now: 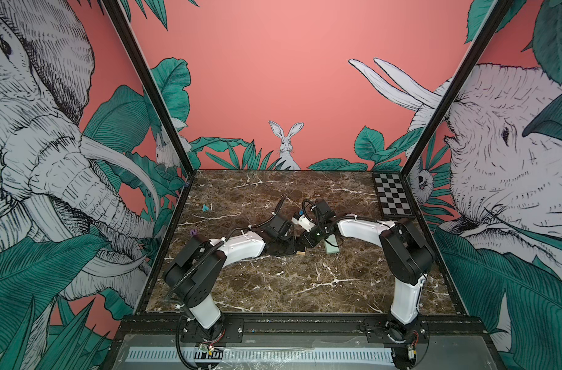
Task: Take the rings out of the lift-off lid box
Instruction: Take out the ring from the jewelry box.
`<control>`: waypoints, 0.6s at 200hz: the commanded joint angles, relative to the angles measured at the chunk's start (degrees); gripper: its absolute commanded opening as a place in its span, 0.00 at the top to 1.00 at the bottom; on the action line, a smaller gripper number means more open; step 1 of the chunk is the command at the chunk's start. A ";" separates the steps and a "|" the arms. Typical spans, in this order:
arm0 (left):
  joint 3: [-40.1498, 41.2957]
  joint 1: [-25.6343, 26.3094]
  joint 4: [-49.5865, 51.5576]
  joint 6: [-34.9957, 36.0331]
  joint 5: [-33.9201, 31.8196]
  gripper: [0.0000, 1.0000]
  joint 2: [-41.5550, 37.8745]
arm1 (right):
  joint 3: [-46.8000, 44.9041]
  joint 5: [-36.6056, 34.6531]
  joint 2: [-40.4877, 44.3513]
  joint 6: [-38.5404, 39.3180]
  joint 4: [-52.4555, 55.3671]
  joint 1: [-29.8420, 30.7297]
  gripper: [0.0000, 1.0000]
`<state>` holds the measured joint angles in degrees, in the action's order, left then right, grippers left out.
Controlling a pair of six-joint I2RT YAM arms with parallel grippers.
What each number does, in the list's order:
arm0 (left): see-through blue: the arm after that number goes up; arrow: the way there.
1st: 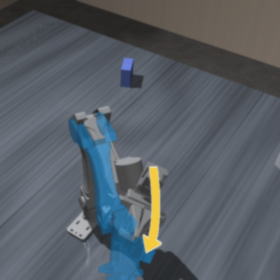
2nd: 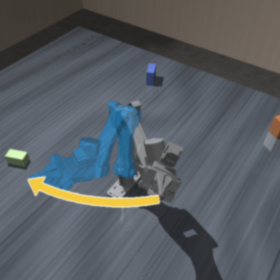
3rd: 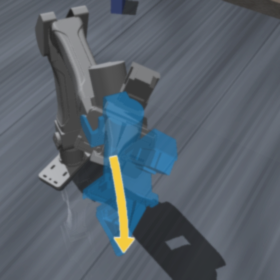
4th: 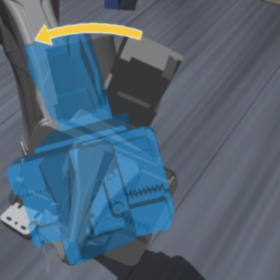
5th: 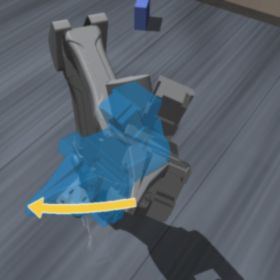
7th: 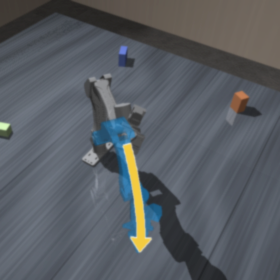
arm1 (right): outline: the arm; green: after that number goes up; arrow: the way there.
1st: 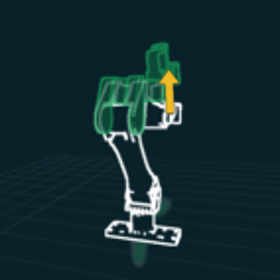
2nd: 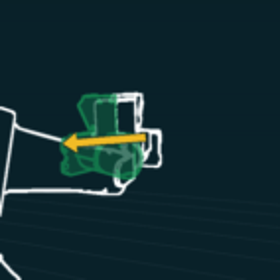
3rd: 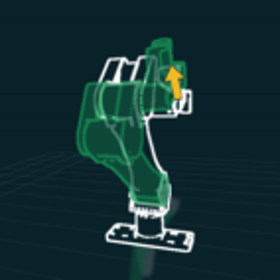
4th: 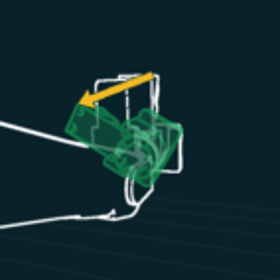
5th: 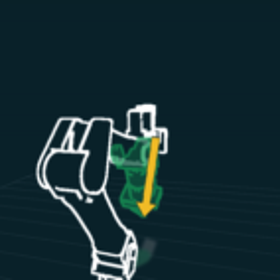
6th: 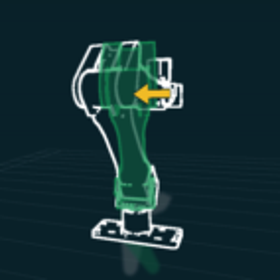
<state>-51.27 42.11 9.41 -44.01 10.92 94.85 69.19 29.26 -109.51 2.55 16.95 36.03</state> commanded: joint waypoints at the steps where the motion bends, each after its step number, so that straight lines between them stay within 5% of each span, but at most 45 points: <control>1: 0.67 -0.49 -0.24 -0.72 -0.54 0.57 0.49 | 0.68 0.04 -1.00 1.48 -0.60 0.53 0.73; 120: -0.39 -1.59 -0.53 -0.21 -0.28 0.58 2.81 | -0.05 -4.71 -1.67 2.56 0.57 1.76 0.78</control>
<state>-51.27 40.77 8.64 -43.99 10.92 96.68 69.19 25.91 -109.86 3.77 16.93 37.23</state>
